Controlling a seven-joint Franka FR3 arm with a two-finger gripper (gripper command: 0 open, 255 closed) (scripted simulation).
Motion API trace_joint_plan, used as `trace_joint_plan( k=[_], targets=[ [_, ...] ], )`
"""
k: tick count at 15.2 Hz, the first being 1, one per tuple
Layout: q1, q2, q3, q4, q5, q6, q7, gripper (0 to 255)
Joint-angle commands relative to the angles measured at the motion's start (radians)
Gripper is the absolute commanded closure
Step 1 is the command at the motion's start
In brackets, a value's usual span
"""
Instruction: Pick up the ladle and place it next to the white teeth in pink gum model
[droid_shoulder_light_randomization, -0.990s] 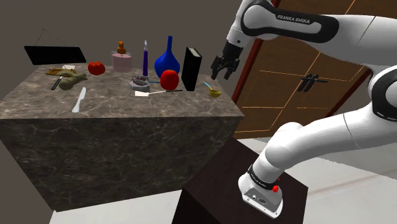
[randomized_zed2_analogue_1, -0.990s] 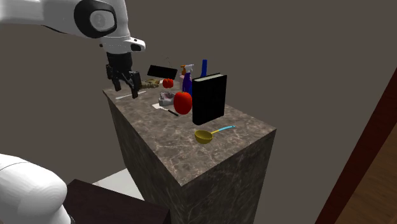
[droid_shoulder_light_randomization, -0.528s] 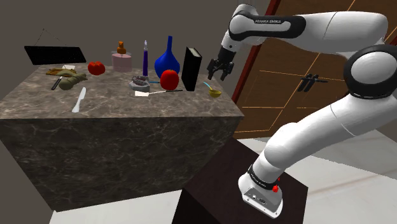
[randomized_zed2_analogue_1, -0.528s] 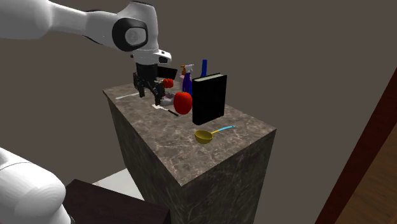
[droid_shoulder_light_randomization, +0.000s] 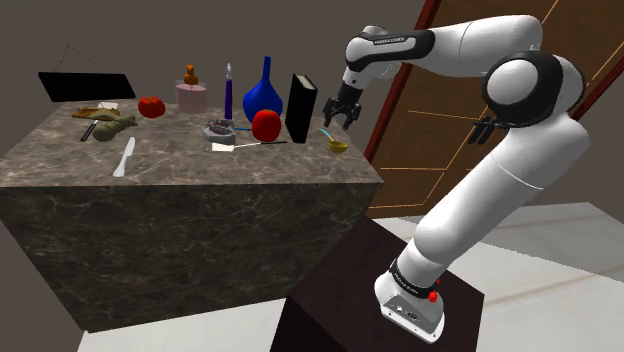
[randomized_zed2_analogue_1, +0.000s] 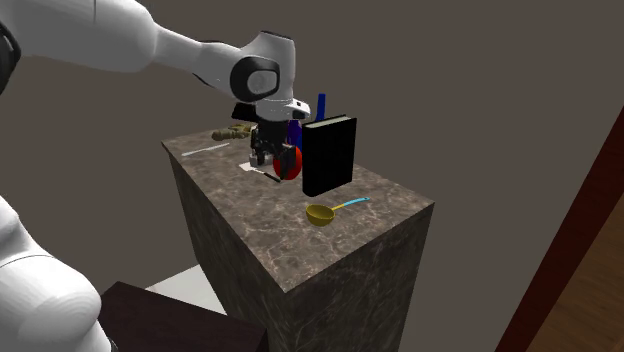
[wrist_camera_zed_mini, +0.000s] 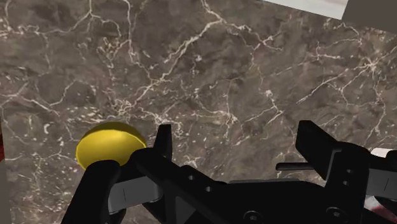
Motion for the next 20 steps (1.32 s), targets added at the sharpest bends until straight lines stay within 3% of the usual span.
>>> trace_joint_plan(
  k=[1, 8, 16, 20],
  targets=[
    [-0.011, 0.080, -0.022, 0.054, 0.025, 0.012, -0.022, 0],
    [-0.075, 0.336, -0.073, 0.246, 0.124, 0.019, -0.090, 0],
    [-0.189, 0.635, -0.086, 0.527, 0.233, -0.029, -0.132, 0],
    [-0.184, 0.648, -0.080, 0.494, 0.242, 0.017, -0.138, 0]
  ],
)
